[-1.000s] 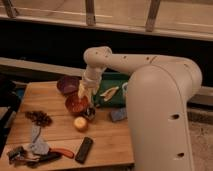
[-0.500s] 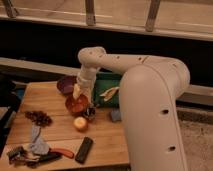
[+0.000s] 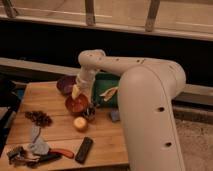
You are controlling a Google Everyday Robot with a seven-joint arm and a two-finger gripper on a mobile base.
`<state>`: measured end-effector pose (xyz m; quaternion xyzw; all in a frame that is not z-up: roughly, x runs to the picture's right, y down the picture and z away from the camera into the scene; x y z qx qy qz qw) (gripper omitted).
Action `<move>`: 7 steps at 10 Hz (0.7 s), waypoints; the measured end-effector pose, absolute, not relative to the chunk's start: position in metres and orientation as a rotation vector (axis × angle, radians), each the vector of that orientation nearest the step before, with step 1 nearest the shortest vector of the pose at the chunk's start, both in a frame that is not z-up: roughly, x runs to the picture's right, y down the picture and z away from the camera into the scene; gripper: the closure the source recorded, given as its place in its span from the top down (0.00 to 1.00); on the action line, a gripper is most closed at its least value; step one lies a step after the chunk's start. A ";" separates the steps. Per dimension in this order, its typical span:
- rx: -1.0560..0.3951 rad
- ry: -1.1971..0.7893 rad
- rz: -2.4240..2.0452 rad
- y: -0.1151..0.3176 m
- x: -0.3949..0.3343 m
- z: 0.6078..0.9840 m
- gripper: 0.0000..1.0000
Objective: Stack bowls into tray
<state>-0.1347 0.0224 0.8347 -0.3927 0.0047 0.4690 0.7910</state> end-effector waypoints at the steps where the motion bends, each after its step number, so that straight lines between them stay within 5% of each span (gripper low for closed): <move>1: -0.844 -0.024 1.003 0.021 -0.144 0.839 0.61; 7: -0.825 -0.049 0.962 0.021 -0.122 0.878 0.61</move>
